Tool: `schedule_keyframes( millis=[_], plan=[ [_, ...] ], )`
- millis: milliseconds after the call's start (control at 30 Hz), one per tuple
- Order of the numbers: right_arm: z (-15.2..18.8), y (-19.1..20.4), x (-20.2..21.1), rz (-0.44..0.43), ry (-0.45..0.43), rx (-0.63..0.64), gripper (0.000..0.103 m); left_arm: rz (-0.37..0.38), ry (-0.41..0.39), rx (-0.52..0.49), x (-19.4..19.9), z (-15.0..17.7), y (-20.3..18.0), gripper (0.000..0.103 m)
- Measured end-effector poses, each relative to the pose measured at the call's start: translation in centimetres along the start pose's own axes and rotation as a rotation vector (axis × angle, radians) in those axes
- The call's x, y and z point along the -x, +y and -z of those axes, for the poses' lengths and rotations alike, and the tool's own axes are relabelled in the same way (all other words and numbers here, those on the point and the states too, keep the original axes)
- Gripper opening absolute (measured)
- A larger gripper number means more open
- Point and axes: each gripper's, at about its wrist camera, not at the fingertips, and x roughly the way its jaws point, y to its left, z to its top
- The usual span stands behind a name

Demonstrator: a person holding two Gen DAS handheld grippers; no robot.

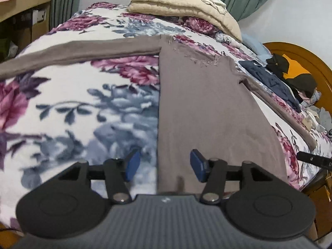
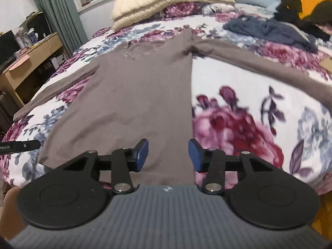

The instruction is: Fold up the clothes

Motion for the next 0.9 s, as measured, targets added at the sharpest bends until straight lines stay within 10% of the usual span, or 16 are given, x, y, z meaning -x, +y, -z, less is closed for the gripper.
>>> schedule_keyframes(
  millis=[400, 900],
  plan=[
    [-1.1, 2.4, -0.3, 0.035, 0.018, 0.046, 0.053, -0.045, 0.019, -0.047, 1.0, -0.9, -2.1, 0.059],
    [-5.1, 5.4, 4.9, 0.072, -0.031, 0.026, 0.061, -0.096, -0.079, -0.148, 7.7, -4.6, -7.8, 0.085]
  ],
)
